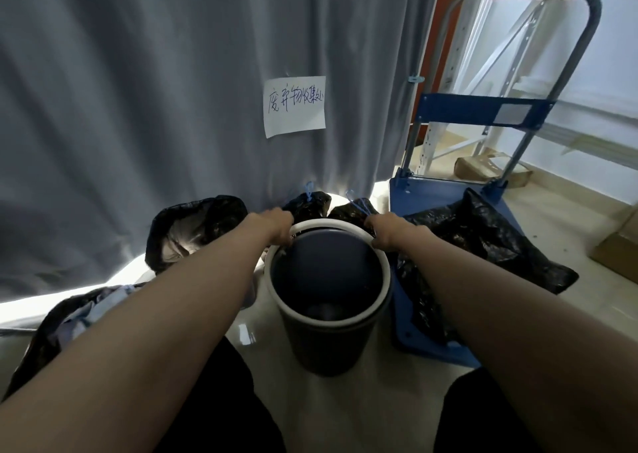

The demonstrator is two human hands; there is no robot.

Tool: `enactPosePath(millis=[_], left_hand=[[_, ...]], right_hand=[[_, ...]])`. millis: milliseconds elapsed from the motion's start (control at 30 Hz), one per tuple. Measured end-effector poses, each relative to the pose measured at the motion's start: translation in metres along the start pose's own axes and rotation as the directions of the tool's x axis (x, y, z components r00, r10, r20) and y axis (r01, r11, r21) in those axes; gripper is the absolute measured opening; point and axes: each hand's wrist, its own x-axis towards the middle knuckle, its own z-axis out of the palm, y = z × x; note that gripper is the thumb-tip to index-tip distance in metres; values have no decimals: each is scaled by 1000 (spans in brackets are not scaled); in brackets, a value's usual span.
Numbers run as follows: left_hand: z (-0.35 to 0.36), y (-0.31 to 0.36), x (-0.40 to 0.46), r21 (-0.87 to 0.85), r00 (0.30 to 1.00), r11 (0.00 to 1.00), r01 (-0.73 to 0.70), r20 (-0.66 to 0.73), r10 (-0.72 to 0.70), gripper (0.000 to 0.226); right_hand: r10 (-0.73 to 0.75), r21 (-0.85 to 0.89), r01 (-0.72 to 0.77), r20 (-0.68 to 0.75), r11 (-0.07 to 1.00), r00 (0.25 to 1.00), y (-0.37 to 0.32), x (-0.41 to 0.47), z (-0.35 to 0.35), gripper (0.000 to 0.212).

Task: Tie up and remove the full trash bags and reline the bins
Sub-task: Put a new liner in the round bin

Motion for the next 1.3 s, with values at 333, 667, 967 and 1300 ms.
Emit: enactPosePath(millis=[333, 667, 967, 1300], left_hand=[[5, -3, 0, -161, 990, 985, 55, 140, -33, 53], [19, 9, 15, -78, 996, 996, 39, 81, -33, 66], [23, 14, 23, -56, 997, 997, 48, 62, -44, 55], [22, 6, 30, -2, 986, 1000, -20, 163, 20, 67]], right_hand=[[119, 71, -123, 51, 990, 992, -1, 2, 26, 39], [128, 128, -128, 13, 983, 992, 3, 4, 30, 35], [150, 218, -158, 56, 963, 987, 6, 10, 32, 30], [165, 205, -175, 65, 963, 984, 5, 7, 37, 34]])
